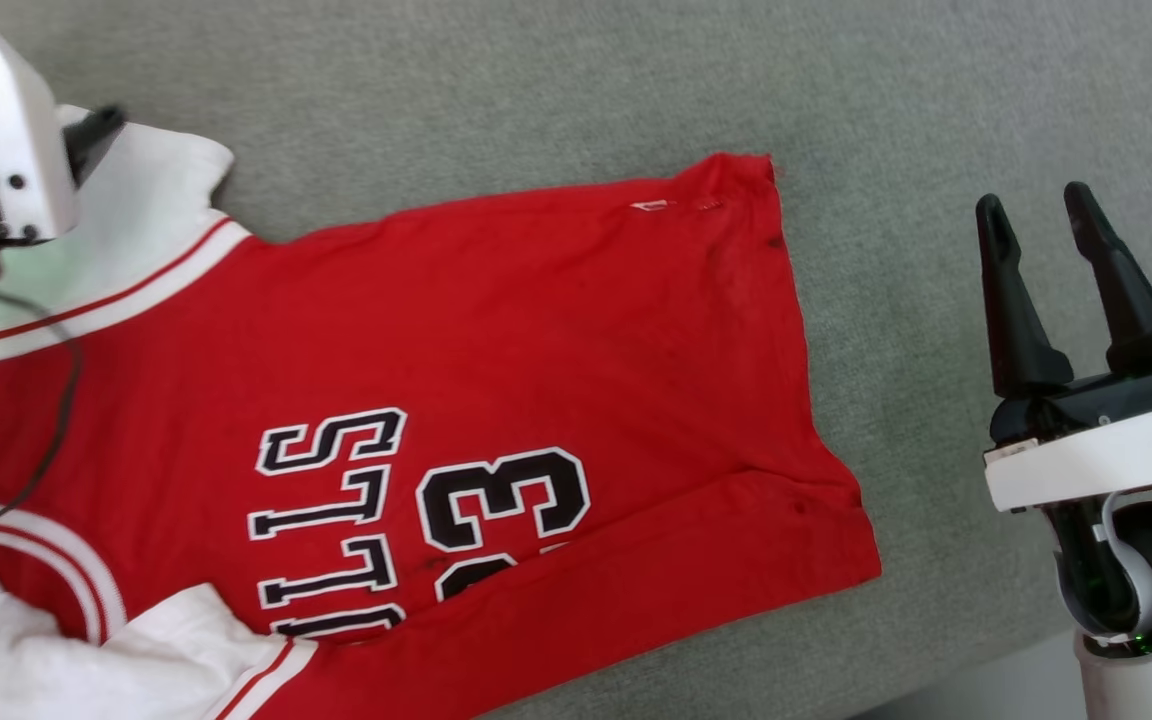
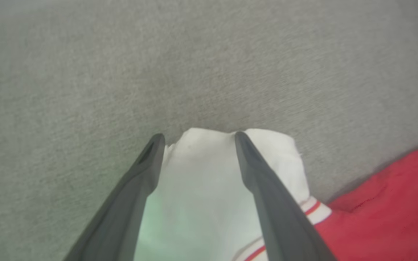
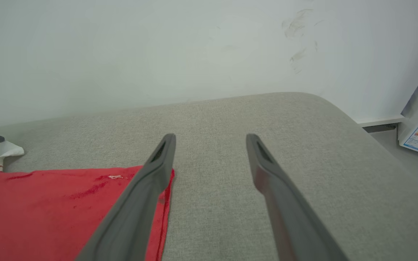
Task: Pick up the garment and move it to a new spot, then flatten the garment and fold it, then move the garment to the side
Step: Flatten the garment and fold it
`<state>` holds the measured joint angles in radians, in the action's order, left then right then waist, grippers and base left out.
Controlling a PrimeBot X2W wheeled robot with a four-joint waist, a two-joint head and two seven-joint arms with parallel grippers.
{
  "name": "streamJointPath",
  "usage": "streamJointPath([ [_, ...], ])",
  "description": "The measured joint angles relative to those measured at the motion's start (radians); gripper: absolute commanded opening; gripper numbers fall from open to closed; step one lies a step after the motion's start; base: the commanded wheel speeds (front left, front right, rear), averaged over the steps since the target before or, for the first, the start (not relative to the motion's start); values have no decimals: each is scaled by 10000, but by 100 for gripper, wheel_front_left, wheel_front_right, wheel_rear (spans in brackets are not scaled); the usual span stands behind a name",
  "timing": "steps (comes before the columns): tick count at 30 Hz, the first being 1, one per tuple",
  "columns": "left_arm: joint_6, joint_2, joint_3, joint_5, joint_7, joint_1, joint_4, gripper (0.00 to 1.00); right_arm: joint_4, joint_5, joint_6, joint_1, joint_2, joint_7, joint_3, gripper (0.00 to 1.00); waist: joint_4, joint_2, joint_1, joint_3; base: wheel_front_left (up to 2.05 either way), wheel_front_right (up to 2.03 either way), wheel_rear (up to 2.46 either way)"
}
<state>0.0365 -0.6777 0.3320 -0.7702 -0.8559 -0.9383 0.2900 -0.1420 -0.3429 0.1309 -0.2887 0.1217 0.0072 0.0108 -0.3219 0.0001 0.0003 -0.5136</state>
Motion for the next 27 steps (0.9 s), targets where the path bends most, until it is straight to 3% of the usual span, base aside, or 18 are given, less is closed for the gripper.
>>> streamJointPath([
  [3, 393, -531, 249, 10, -1653, -236, 345, 100, 215, -203, 0, -17, -63, -138, 125, 100, -269, 0, -1, -337, 0, 0, 0],
  [7, 763, -721, 288, -31, -2445, -415, 428, 100, 443, -382, 0, -131, -98, -245, 222, 100, -461, 0, -2, -605, 0, 0, 0],
  [8, 842, -704, 259, -107, -2525, -421, 430, 92, 491, -445, 0, -155, -102, -247, 261, 100, -497, 0, -3, -648, 0, 0, 0],
  [10, 880, -683, 238, -169, -2533, -420, 416, 0, 539, -508, 0, -184, -107, -253, 293, 100, -523, 0, -3, -686, 0, 0, 0],
  [20, 955, 102, -86, -372, -938, 29, 690, 0, 1131, -1358, 0, -661, 437, 255, 410, 100, -154, 0, -2, -373, 0, 0, 0],
  [24, 840, 732, 21, -441, -433, 12, 681, 0, 1935, -1933, 0, -1154, 1070, 1317, 502, 100, 313, 0, -2, -156, 0, 0, 0],
  [25, 755, 955, 132, -439, -267, -64, 593, 0, 2326, -2161, 0, -1455, 1394, 2015, 548, 100, 597, 0, -2, -74, 0, 0, 0],
  [27, 686, 1032, 194, -420, -217, -144, 500, 0, 2504, -2261, 0, -1644, 1544, 2382, 579, 100, 745, 0, -2, -47, 0, 0, 0],
])
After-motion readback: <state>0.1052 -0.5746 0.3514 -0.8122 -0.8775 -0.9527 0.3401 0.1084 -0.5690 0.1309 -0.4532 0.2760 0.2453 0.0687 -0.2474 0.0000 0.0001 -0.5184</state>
